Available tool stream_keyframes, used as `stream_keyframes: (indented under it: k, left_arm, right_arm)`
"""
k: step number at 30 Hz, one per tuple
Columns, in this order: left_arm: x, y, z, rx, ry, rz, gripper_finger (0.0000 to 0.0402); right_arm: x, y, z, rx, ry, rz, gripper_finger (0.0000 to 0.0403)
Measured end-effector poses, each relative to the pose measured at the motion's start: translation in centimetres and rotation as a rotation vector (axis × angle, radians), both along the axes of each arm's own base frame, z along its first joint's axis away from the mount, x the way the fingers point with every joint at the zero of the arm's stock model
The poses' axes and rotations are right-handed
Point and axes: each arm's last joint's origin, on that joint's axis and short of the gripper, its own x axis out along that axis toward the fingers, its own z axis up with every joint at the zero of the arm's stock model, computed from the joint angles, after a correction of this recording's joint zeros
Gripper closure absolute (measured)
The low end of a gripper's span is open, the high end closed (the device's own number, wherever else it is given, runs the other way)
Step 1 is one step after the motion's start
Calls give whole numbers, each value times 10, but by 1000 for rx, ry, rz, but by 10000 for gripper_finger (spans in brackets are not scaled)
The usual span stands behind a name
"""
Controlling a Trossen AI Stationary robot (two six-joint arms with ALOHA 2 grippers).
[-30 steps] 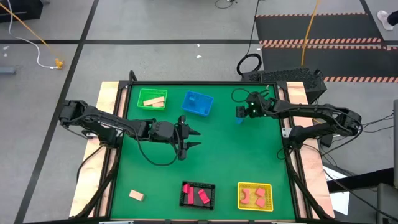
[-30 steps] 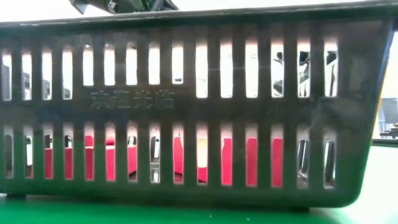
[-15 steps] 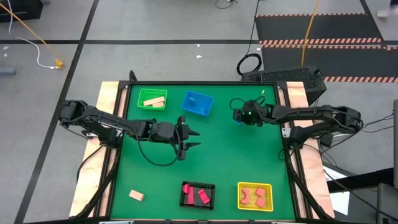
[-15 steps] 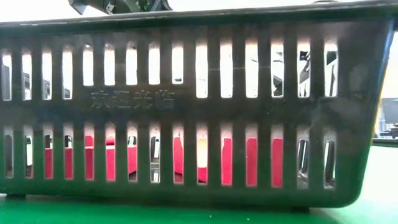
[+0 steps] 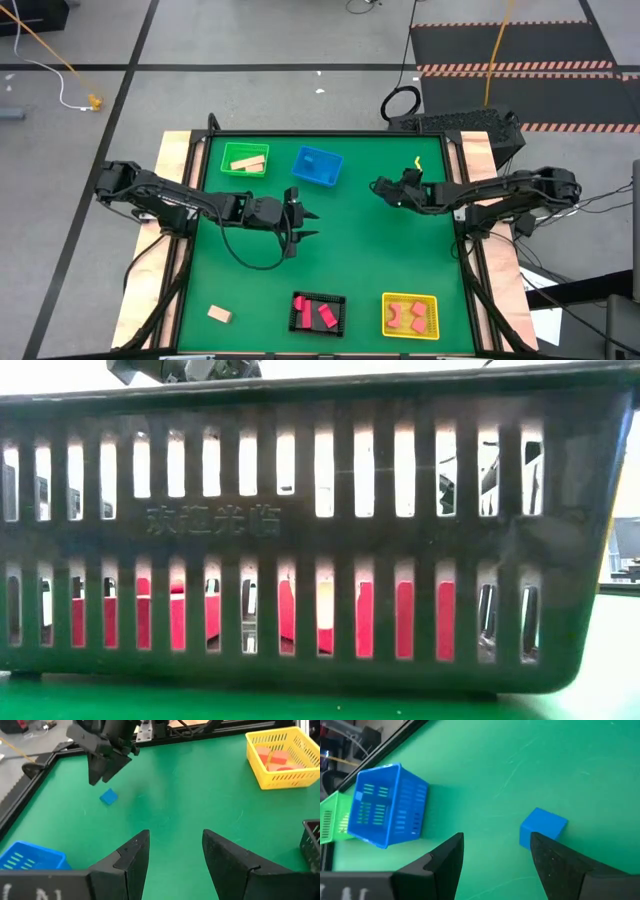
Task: Sort & place blocks by color
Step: Put the blue wooden block into the blue basket
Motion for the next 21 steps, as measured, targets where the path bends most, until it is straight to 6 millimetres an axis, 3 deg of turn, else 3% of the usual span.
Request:
stream_keyframes:
  k: [12, 21]
  left_arm:
    - [0, 0, 0, 55, 0, -28, 217]
    - [0, 0, 0, 55, 2, -28, 217]
  right_arm:
    - [8, 6, -38, 64, 104, -109, 186]
    - [9, 1, -45, -43, 187, -108, 186]
